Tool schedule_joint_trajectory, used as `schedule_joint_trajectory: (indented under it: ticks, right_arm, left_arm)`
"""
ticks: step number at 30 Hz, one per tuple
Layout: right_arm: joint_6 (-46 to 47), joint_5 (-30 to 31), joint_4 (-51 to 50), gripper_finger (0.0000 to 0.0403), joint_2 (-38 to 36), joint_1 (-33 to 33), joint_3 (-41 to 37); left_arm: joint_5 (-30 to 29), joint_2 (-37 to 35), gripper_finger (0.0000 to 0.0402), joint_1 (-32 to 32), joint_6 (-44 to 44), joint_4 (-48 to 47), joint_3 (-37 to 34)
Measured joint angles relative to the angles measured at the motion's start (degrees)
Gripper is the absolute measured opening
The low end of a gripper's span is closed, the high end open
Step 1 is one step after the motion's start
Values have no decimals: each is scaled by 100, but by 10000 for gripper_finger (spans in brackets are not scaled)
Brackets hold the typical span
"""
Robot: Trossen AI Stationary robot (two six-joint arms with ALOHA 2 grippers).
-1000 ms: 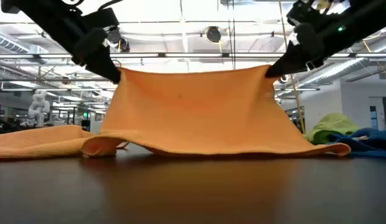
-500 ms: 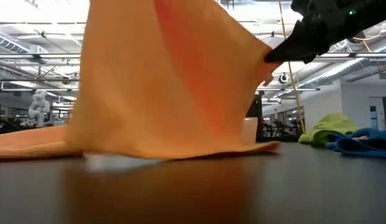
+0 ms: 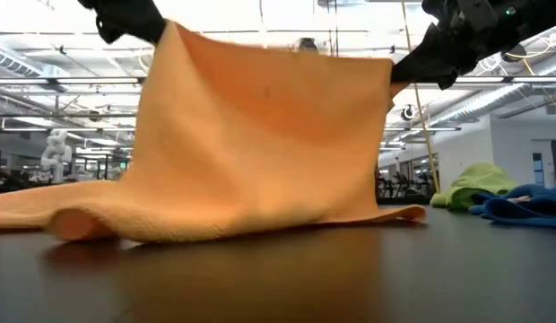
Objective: Fold microfiber towels
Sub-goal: Fold the right orange towel
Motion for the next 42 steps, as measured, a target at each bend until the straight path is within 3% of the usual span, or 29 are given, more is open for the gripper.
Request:
schedule_joint_trajectory:
  ticks: [7,12,17,19,24,30,33,36,42]
  right_arm:
    - [62,-814,200,0,-2,16,0]
    - [90,-1572,733,0,-2,300,-2]
    - [91,-3651,1965,0,-4,701,-2]
    - [72,-3960,2359,0,-17,882,-2]
    - [88,-3396,2308,0,-179,1102,0]
    - [487,-1965,1152,0,-372,945,0]
    - [876,-1278,283,0,-428,739,0]
    - [1384,-902,-646,0,-423,484,-2]
    - [2270,-689,-1937,0,-222,-10,-2]
  left_arm:
    - [154,-21,5,236,148,-69,-72]
    - [1286,-21,6,119,129,466,-72]
    - [2097,-37,8,-500,819,2122,-24]
    - [2115,-37,10,-712,927,2325,113]
    - [1245,-94,3,-1037,1060,1923,431]
    - [206,-89,8,-682,452,282,468]
    - [170,-89,3,-228,5,-297,247]
    - [267,-83,10,231,-104,-274,-184]
    - [1226,-83,16,994,470,1082,-1293]
